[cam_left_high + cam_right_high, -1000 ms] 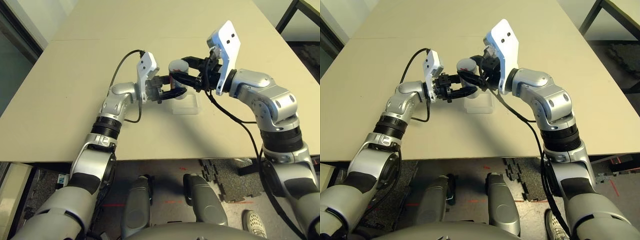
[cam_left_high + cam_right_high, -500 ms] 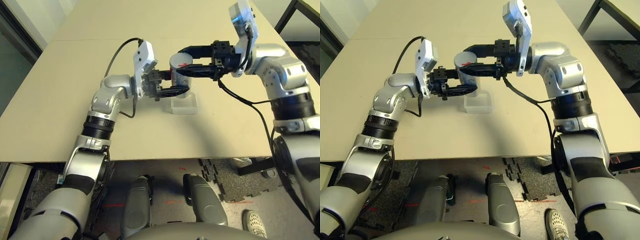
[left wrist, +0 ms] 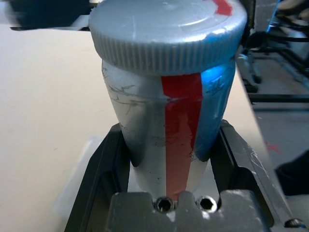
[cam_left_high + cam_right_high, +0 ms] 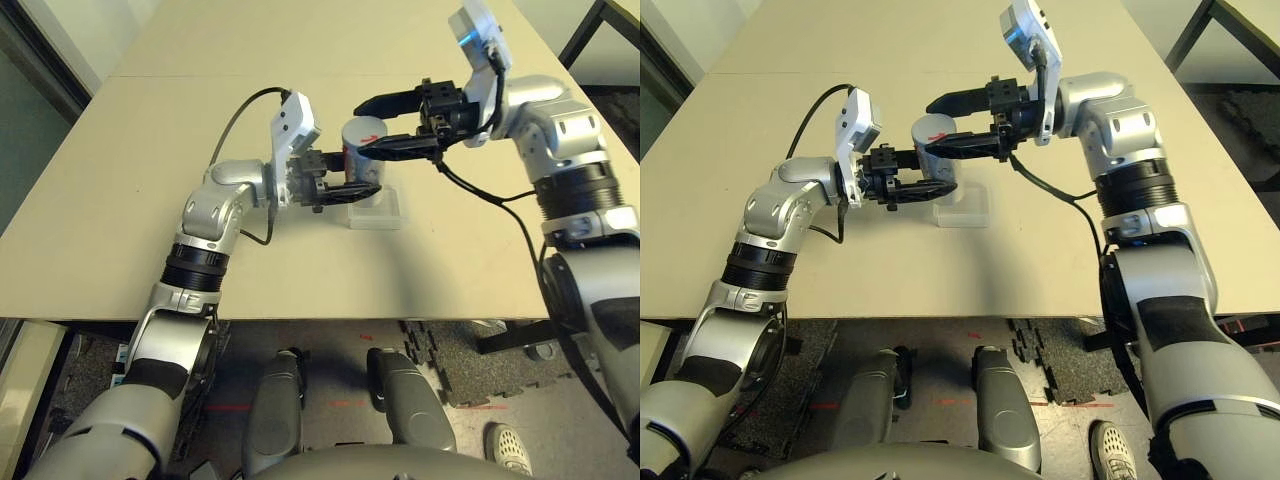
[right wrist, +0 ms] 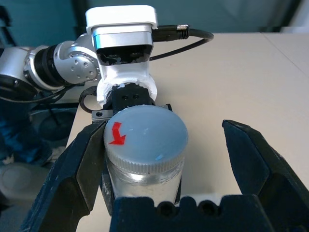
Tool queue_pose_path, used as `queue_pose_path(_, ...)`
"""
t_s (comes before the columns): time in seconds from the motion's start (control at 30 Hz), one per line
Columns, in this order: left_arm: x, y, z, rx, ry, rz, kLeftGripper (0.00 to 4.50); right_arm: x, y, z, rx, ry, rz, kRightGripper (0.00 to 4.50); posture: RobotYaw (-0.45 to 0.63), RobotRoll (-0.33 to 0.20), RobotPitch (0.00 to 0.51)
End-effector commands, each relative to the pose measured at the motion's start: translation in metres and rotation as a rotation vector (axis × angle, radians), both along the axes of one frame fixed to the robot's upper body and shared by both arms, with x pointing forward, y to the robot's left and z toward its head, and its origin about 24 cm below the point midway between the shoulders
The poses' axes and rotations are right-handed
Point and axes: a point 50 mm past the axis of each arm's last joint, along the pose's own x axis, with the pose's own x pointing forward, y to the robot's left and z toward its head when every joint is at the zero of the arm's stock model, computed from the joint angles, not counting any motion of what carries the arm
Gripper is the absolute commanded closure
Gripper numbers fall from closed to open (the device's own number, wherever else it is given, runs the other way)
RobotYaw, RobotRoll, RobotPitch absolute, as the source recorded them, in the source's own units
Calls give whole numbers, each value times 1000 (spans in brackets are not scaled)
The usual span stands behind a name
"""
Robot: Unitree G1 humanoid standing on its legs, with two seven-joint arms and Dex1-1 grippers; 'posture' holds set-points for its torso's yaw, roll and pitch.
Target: Pour the medicine from the bottle into the box.
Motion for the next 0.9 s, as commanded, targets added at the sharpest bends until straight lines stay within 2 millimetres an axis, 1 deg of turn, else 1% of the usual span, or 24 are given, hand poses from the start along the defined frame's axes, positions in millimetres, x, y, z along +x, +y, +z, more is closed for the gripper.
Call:
queue_pose_path(0.03,-8,-7,6,-13,-47,-89,1966,-13,1,3,16,-2,-56,0,-133,0,162)
queue_pose_path(0.13,-6,-5,5,-8,-45,-88,1966,-20,6,1,32,-13,-90,0,-156,0,158)
queue_pose_path(0.23,-6,-6,4,-4,-47,-94,1966,-22,11,-1,45,-17,-111,0,-163,0,155)
queue_pose_path(0.33,-5,-7,4,0,-48,-100,1966,-22,15,-4,58,-18,-130,0,-166,0,154)
queue_pose_path(0.43,-6,-8,5,0,-49,-103,1966,-19,15,-4,64,-26,-155,0,-162,0,154)
queue_pose_path(0.67,-7,-5,3,1,-44,-93,1966,-15,4,-4,69,-28,-215,0,-155,0,156)
queue_pose_path(0.8,-5,-1,2,0,-42,-70,1966,-13,-11,-4,69,-21,-270,0,-145,0,159)
queue_pose_path(0.9,-4,2,2,-1,-44,-55,1966,-12,-27,-4,75,-6,-327,0,-141,0,159)
